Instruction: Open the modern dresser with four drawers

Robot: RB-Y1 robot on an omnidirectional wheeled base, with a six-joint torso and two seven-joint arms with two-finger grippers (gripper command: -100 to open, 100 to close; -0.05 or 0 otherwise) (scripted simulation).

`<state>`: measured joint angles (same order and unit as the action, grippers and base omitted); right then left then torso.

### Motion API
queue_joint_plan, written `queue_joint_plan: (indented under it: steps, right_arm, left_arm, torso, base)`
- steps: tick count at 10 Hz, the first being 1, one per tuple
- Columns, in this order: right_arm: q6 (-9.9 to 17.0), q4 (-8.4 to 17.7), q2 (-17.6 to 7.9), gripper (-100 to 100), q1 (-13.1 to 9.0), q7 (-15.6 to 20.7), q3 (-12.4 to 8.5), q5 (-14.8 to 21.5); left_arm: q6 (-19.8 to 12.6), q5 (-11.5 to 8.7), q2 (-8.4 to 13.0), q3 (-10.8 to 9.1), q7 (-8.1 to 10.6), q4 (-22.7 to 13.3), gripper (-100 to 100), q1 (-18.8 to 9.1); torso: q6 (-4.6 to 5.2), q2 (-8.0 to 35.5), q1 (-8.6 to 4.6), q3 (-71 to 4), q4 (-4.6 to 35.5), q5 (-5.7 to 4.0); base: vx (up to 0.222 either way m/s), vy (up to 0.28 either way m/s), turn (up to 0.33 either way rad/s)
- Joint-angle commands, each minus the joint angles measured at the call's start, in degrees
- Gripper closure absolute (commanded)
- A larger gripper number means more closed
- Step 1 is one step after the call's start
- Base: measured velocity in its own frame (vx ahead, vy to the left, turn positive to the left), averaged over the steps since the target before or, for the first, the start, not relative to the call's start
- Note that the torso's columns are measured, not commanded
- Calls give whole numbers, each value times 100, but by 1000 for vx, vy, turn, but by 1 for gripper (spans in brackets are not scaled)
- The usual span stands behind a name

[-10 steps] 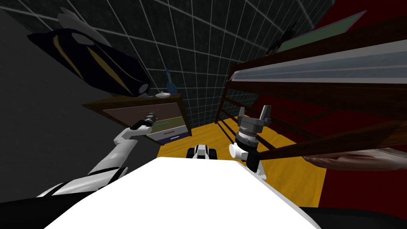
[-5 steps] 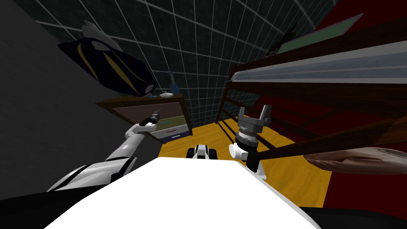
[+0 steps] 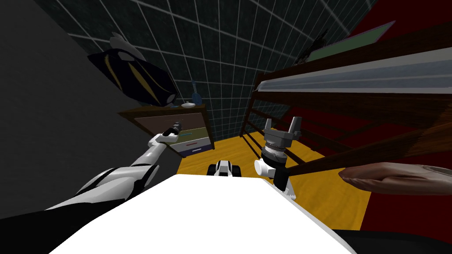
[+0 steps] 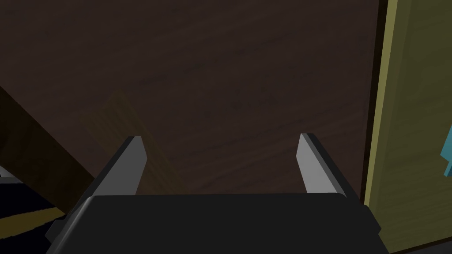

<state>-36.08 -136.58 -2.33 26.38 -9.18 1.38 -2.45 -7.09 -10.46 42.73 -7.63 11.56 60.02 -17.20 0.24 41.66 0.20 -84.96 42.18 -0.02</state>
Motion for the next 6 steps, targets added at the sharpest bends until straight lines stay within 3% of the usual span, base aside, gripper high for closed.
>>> queue_joint_plan:
  steps: [1, 4, 5, 6]
  right_arm:
    - [0, 0, 0, 0, 0, 0, 0, 0]
    - [0, 0, 0, 0, 0, 0, 0, 0]
    - [0, 0, 0, 0, 1, 0, 0, 0]
    - [0, 0, -1, 0, 1, 0, -1, 0]
  left_arm:
    - [124, 413, 29, 428, 393, -604, -100, -524]
    - [124, 472, 29, 428, 393, -785, -100, -876]
    - [299, 699, 61, 783, 705, -1021, -100, -1013]
    - [299, 846, 61, 896, 784, -1134, -100, -1150]
  torso:
    - [-4, 9, 8, 4, -4, 7]
    - [3, -1, 2, -1, 9, -7]
    - [7, 0, -8, -1, 22, -22]
    - [1, 23, -8, 13, 16, -12]
  base:
    - [-62, 20, 54]
    - [-31, -1, 1]
    - [-57, 22, 118]
    - [-71, 39, 44]
